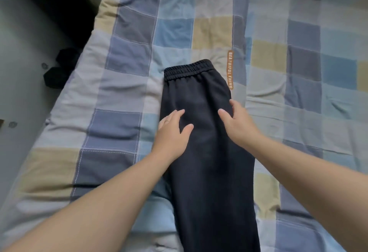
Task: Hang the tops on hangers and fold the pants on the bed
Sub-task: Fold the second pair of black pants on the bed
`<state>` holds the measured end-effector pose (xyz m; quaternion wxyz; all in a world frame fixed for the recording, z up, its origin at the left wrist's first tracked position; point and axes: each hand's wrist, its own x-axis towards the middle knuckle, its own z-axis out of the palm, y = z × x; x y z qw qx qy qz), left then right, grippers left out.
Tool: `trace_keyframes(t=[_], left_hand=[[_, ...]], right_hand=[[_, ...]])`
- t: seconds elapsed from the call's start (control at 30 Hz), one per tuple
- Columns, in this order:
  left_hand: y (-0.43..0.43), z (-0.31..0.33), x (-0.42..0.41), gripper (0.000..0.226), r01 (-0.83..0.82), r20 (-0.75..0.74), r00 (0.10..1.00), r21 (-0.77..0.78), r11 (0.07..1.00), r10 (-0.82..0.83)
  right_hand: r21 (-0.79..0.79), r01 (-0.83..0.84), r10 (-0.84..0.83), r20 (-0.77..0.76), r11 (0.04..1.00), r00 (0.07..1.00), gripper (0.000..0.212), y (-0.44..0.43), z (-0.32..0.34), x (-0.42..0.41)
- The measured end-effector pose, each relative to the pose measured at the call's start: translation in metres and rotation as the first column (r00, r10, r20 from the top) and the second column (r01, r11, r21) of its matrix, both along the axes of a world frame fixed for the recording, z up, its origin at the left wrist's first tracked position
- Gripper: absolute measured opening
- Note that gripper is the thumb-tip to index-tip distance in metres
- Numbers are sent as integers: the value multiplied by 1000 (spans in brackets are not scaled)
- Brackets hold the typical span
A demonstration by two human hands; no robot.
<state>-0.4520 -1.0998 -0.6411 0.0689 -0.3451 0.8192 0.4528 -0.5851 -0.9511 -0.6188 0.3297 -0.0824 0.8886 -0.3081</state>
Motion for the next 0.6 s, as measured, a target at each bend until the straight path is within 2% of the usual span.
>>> trace_keyframes(t=[0.13,0.23,0.4,0.5,0.6], left_hand=[[56,25,53,59,12,55,998,8,1000,-12],[105,36,100,60,5,109,994,29,1000,-9],[189,44,179,59,-102,153,984,51,993,93],[240,45,220,58,-187,167,971,82,979,172],[288,47,257,59,-254,190,955,135,958,226]], right_hand=[[176,-238,254,-75,955,964,61,48,24,26],[294,-323,364,-93,899,927,63,94,33,54],[403,-517,595,-90,755,799,65,178,41,114],[400,-568,652,-107,719,751,65,224,41,151],[392,-579,649,-62,715,758,63,265,40,183]])
